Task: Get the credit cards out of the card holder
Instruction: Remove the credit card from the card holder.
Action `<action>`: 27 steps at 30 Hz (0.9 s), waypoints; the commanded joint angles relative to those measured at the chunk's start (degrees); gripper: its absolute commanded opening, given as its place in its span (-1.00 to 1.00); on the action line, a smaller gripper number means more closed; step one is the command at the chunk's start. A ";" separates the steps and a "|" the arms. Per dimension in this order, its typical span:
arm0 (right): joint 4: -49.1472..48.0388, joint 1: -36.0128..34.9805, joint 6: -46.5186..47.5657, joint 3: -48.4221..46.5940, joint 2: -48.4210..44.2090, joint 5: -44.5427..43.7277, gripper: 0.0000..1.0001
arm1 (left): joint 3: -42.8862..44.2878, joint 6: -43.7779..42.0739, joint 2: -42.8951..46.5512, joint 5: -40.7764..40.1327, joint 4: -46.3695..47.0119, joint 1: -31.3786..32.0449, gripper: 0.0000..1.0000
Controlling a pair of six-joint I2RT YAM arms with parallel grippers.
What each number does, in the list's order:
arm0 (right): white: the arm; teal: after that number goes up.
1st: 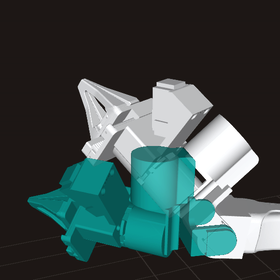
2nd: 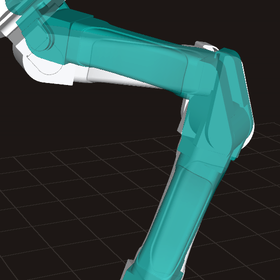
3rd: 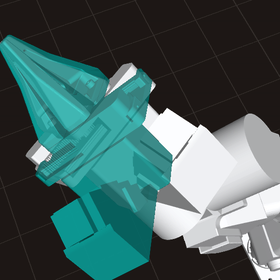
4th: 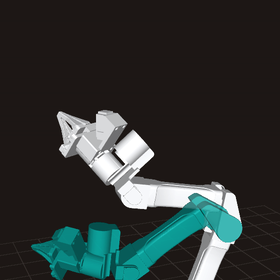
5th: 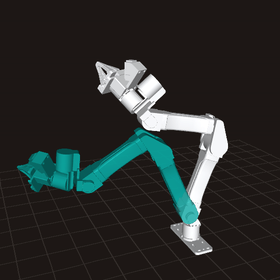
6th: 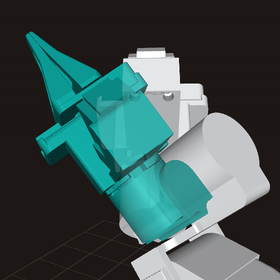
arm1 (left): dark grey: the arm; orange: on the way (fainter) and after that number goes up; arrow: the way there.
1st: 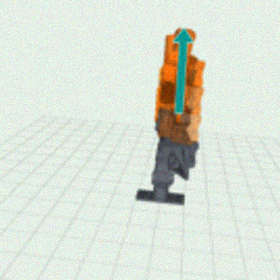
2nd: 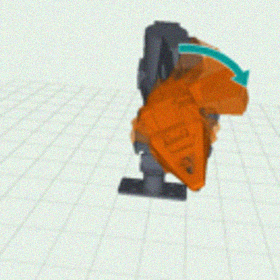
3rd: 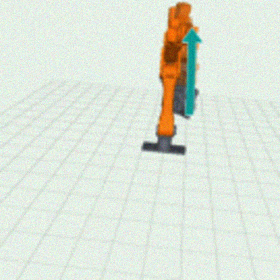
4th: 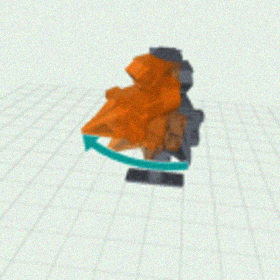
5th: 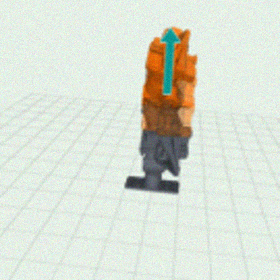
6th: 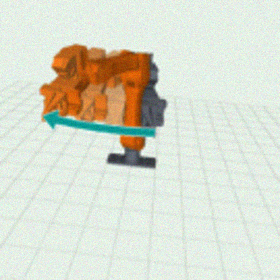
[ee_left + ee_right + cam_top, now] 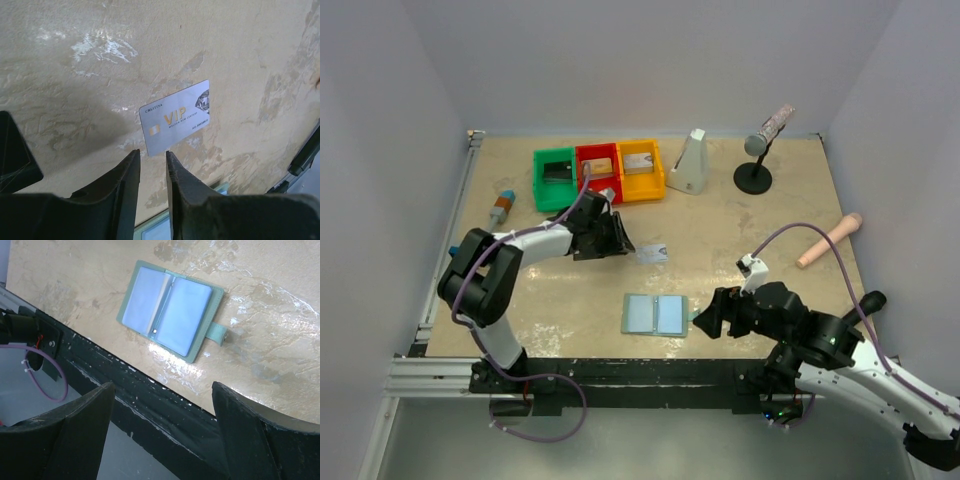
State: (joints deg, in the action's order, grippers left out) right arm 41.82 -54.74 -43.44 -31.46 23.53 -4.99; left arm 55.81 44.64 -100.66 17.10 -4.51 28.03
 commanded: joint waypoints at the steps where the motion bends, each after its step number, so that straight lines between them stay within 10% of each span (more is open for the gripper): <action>1: -0.69 -0.10 0.46 -0.18 0.81 -1.25 0.66 | -1.75 -1.31 8.44 -3.04 -1.81 -0.61 -0.32; 18: -1.31 -0.10 -3.40 -0.26 20.75 -4.93 0.62 | -30.21 9.84 42.03 -27.81 -3.41 26.09 -0.10; 27: -3.32 -0.02 -5.07 -2.11 31.75 -8.62 0.51 | -37.43 15.20 50.99 -28.26 -4.89 26.81 0.03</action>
State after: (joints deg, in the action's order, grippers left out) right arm 41.10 -54.74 -46.02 -30.61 53.19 -9.56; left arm 19.70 55.90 -54.96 -8.14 -10.66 54.57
